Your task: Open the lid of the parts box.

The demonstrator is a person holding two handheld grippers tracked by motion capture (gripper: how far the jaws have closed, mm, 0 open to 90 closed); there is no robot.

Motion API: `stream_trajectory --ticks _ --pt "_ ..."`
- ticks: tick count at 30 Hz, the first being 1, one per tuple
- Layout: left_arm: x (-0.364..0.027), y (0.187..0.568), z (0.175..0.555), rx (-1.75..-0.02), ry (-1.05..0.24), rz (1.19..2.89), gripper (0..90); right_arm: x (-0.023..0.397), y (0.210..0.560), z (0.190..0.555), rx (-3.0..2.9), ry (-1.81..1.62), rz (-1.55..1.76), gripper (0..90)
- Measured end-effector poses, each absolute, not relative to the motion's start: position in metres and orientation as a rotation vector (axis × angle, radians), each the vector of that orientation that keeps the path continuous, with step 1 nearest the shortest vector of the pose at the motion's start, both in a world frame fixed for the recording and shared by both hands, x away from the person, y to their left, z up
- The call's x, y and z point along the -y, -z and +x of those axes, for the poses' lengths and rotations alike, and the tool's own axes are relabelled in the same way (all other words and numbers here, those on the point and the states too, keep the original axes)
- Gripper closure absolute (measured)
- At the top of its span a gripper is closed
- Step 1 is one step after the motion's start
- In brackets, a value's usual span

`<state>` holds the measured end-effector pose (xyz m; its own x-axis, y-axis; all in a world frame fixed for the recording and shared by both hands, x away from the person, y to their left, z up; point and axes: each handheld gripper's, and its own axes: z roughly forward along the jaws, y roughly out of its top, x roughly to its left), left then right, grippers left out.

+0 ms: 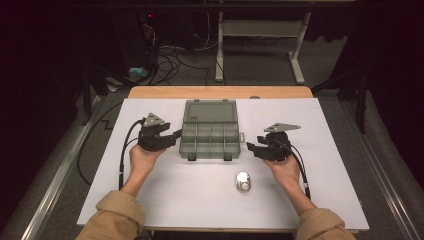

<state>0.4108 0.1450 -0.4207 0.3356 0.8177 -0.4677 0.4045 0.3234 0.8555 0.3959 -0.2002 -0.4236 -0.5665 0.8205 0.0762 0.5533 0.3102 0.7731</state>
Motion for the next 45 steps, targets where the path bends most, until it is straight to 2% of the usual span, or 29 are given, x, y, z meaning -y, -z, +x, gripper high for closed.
stream_trajectory --ticks 45 --pt "-0.165 0.422 0.368 -1.234 -0.392 1.251 42.7 0.243 0.423 0.358 -2.184 -1.206 1.222 41.2"
